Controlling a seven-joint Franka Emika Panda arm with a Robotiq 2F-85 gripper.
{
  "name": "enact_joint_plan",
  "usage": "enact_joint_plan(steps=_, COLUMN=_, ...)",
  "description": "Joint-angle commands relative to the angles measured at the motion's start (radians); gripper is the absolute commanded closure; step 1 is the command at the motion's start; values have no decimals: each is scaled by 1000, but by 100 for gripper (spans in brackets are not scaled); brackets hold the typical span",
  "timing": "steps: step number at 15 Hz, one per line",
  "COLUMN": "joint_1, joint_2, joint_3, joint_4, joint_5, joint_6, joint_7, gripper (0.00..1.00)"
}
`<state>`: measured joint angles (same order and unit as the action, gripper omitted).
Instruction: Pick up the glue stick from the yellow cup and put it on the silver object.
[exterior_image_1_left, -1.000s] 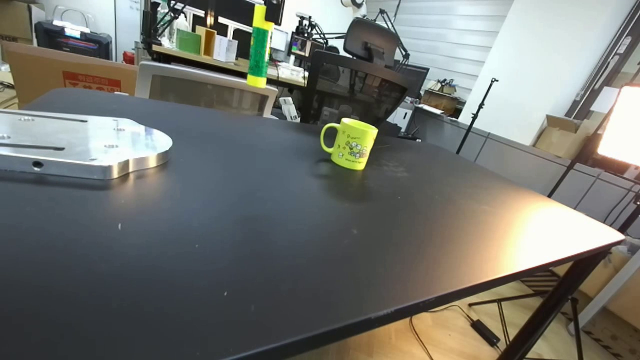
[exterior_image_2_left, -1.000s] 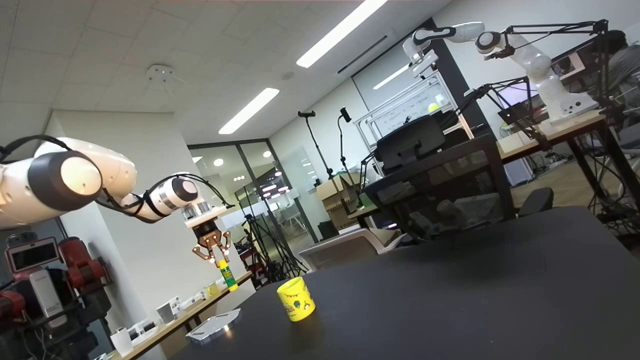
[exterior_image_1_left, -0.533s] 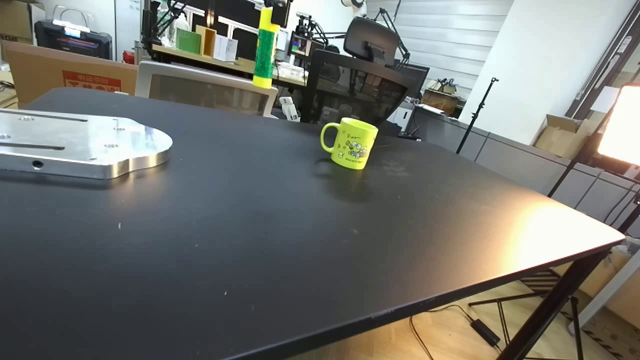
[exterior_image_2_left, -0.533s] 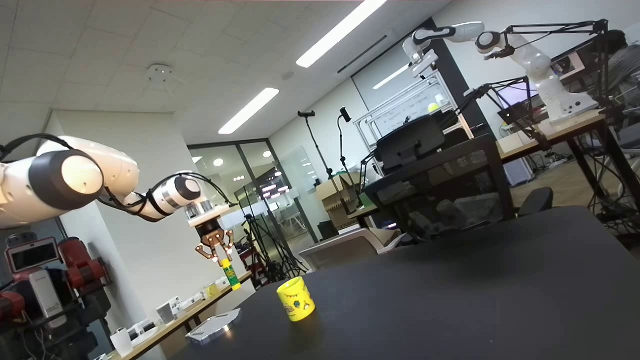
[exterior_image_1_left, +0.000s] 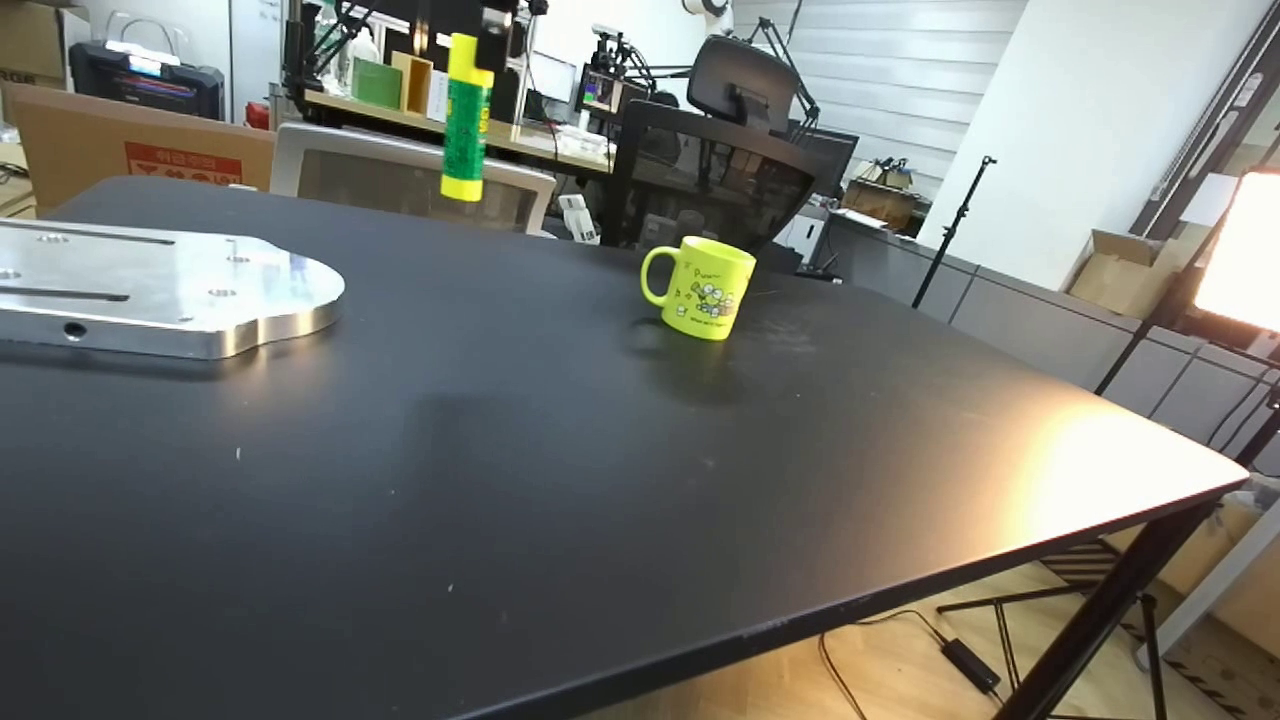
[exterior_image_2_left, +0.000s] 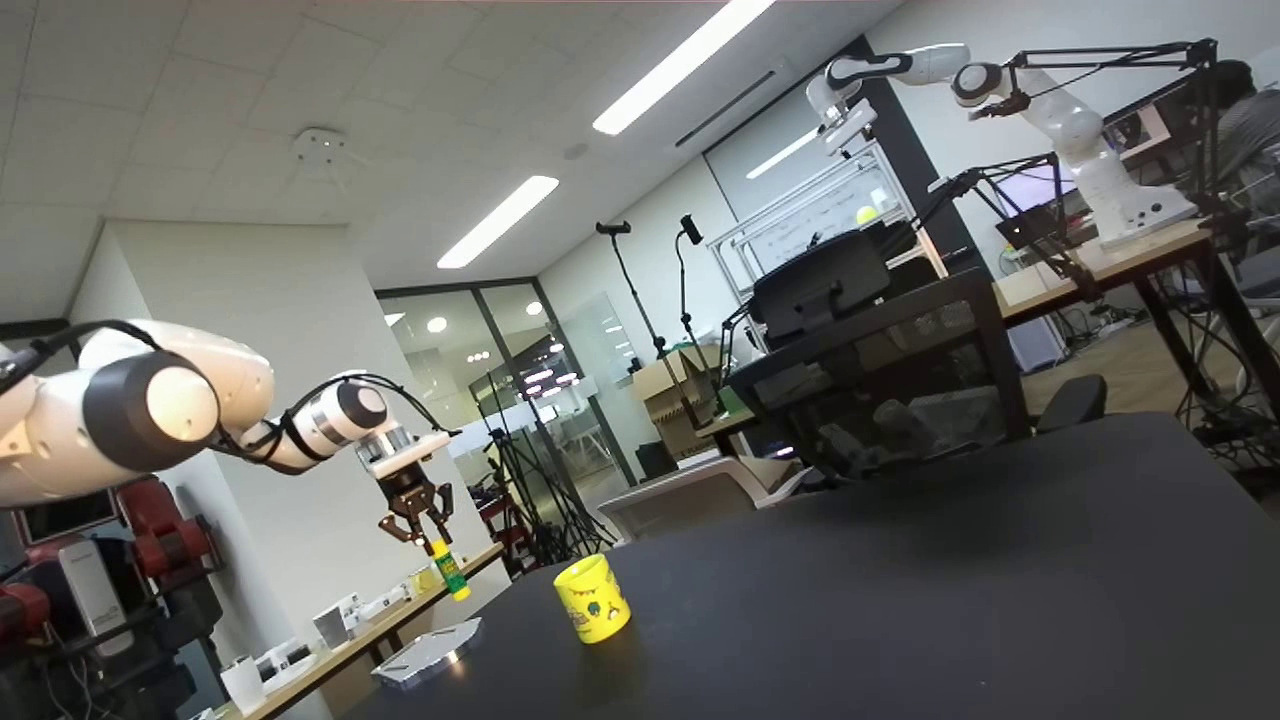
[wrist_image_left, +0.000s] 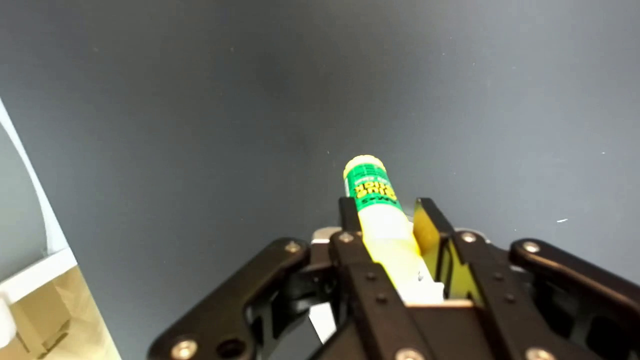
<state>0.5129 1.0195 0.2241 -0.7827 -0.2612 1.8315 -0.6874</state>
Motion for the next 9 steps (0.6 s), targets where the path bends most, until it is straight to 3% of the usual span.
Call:
enact_joint_plan(steps=1, joint_1=60, joint_2=106, joint_3=0, joint_4=179, joint_5=-26, joint_6=-2, joint_7=-83, gripper=92)
enact_joint_plan(steps=6, joint_1=102, joint_2=165, joint_3=-12, joint_4=238, joint_5=15, joint_6=160, joint_7=-205, gripper=92)
enact_joint_plan(steps=9, joint_1=110, joint_2=195, joint_3=-9, joint_4=263, joint_5=46, joint_6=179, joint_7=-275, gripper=92)
